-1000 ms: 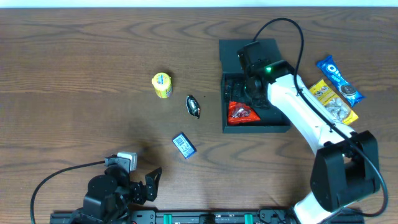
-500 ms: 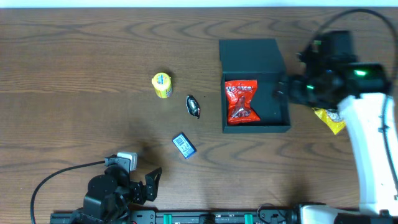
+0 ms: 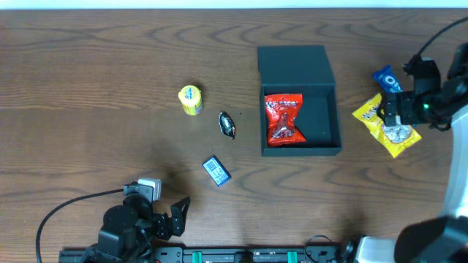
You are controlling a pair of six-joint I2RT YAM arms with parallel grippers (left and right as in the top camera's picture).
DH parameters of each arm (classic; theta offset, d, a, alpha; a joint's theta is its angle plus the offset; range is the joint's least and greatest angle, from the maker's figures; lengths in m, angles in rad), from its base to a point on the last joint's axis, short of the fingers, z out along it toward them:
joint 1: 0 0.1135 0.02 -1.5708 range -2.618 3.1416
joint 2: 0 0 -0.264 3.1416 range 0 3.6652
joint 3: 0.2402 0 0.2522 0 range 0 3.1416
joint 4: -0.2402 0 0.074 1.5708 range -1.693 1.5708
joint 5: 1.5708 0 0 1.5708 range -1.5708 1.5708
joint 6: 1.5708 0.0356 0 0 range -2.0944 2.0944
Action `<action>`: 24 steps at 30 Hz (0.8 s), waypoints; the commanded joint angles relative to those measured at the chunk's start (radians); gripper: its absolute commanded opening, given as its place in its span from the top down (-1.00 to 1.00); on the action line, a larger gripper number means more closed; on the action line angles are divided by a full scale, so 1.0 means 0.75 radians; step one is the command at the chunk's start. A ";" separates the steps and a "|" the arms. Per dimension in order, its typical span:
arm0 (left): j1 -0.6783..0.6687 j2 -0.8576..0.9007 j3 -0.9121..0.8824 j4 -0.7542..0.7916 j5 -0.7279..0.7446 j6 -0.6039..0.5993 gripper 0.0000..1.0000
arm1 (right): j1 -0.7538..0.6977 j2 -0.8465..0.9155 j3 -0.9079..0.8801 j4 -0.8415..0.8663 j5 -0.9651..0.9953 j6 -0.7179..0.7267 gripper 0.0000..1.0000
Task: Pack container
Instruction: 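Open the right gripper and withdraw toward the yellow bag, then grasp the yellow HACKS bag with the right gripper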
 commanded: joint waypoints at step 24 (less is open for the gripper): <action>0.004 -0.009 -0.013 0.000 -0.029 -0.002 -0.90 | -0.050 0.660 0.010 0.255 0.189 -0.256 -0.99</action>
